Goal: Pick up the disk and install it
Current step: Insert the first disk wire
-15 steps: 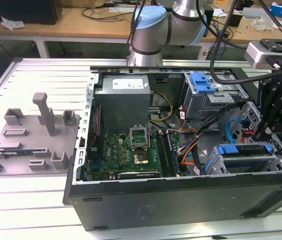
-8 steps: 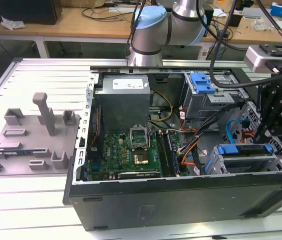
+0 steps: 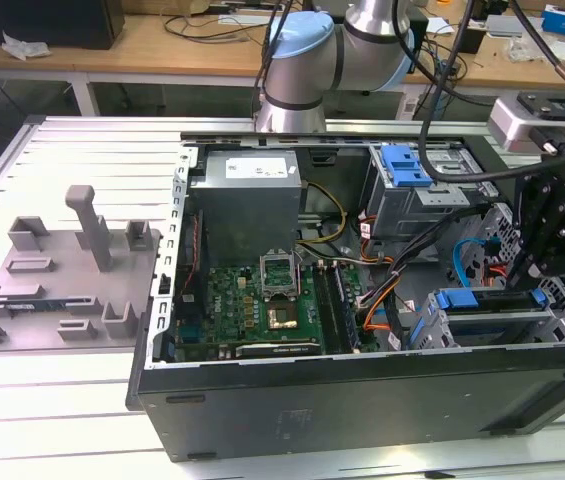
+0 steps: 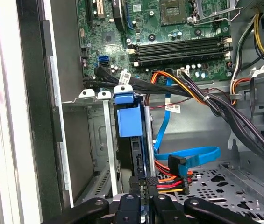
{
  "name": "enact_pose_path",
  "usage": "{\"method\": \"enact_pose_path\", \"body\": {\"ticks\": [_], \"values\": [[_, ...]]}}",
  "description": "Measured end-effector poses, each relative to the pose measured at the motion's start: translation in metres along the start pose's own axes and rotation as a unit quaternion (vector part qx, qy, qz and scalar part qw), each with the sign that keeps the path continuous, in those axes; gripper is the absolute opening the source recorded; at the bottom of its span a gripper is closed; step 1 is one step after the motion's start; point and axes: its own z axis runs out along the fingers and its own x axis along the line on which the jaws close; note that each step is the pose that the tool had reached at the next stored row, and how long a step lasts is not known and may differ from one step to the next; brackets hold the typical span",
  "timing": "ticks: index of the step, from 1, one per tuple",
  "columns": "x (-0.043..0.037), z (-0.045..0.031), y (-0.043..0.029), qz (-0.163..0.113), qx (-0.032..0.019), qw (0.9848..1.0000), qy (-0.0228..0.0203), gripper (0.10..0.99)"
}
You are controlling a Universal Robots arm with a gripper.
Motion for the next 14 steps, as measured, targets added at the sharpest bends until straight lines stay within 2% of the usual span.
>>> {"method": "enact_pose_path", "body": {"ticks": [8, 14], "values": [[-0.0006, 0.0047, 0.0002, 0.0, 0.0, 1.0, 0.0, 0.169], [-0.003, 0.0051, 0.0004, 0.0, 0.0, 1.0, 0.0001, 0.169]]}}
